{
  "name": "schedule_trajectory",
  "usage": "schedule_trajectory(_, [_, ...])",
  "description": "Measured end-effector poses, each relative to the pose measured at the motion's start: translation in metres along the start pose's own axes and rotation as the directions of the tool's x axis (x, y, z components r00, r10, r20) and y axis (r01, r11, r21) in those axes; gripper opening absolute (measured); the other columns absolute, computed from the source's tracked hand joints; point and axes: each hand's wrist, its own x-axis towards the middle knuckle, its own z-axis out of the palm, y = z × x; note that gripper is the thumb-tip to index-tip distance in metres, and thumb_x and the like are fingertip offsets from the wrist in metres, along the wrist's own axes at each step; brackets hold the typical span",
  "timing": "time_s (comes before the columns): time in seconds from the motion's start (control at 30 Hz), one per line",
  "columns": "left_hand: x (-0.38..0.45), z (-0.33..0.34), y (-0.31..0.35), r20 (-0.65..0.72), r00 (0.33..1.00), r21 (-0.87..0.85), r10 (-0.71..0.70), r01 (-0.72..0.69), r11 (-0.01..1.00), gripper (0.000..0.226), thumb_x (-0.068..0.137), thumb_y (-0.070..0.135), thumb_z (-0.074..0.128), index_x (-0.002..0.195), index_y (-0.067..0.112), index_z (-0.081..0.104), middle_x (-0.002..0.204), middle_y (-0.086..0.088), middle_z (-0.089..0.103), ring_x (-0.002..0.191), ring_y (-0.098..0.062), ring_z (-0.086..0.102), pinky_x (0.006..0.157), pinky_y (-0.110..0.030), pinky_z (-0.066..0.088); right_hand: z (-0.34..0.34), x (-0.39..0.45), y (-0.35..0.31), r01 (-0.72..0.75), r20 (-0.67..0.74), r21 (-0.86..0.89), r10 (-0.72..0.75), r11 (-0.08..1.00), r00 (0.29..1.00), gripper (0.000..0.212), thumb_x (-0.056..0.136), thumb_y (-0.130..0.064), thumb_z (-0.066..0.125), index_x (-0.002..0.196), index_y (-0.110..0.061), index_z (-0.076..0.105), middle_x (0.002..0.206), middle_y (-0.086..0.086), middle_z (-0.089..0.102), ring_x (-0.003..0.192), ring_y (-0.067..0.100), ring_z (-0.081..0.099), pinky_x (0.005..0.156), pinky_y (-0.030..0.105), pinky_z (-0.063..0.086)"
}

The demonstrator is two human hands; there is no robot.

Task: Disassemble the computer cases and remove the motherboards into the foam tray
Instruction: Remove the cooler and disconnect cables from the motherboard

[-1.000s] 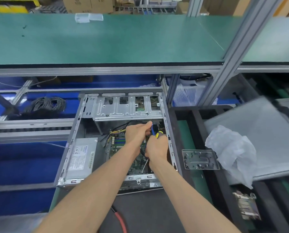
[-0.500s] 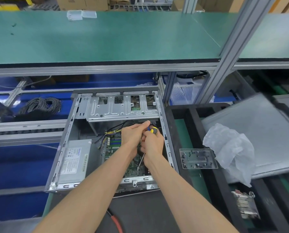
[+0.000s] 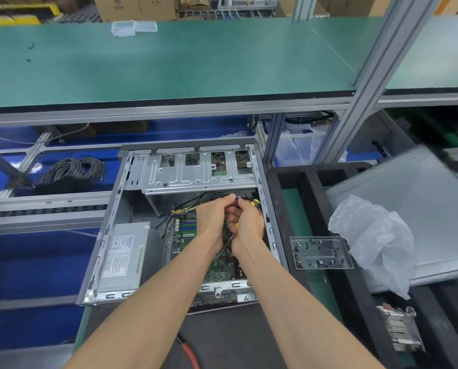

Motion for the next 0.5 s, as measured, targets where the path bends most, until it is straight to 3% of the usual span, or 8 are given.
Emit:
schedule_trajectory(0.13, [0.001, -0.004, 0.001, -0.084, 0.996, 0.010, 0.007, -0.006, 1.000, 0.012, 0.068, 0.017, 0.072, 0.073, 0.008, 0.079, 0.074, -0.013, 0.074, 0.060, -0.021, 0.061, 0.058, -0.030, 0.047, 0.001, -0.001, -0.001, -0.042, -0.005, 0.025, 0.042, 0.999, 0.999, 0.013, 0.089, -0.022, 0.069, 0.090, -0.010, 0.063, 0.059, 0.002, 0.062, 0.038, 0.007, 0.040, 0.034, 0.018, 0.026])
schedule_trajectory(0.27, [0.004, -0.005, 0.000, -0.113, 0.993, 0.048, 0.034, -0.028, 0.998, 0.017, 0.065, 0.034, 0.077, 0.067, 0.017, 0.078, 0.072, -0.008, 0.075, 0.058, -0.014, 0.065, 0.064, -0.030, 0.048, 0.003, 0.001, 0.001, -0.037, -0.021, 0.003, 0.037, 0.999, 0.999, 0.025, 0.082, -0.031, 0.080, 0.084, -0.011, 0.065, 0.057, 0.001, 0.063, 0.038, 0.007, 0.042, 0.033, 0.018, 0.030])
schedule_trajectory(0.4, [0.008, -0.003, -0.004, -0.123, 0.988, 0.099, 0.091, -0.079, 0.992, 0.031, 0.072, 0.046, 0.084, 0.062, 0.017, 0.076, 0.067, -0.003, 0.074, 0.059, -0.008, 0.067, 0.063, -0.025, 0.049, 0.005, 0.007, -0.001, -0.013, -0.001, 0.056, 0.013, 0.998, 1.000, 0.037, 0.082, -0.023, 0.080, 0.050, -0.016, 0.063, 0.049, -0.001, 0.056, 0.035, 0.005, 0.041, 0.033, 0.016, 0.033])
schedule_trajectory(0.5, [0.011, -0.004, -0.003, -0.108, 0.991, 0.074, 0.084, -0.076, 0.994, 0.028, 0.075, 0.041, 0.085, 0.070, 0.015, 0.078, 0.071, -0.002, 0.076, 0.066, -0.009, 0.073, 0.068, -0.025, 0.052, 0.007, 0.008, 0.000, -0.006, -0.001, 0.093, 0.006, 0.996, 1.000, 0.033, 0.083, -0.013, 0.076, 0.054, -0.015, 0.061, 0.050, -0.001, 0.052, 0.037, 0.005, 0.038, 0.035, 0.017, 0.034])
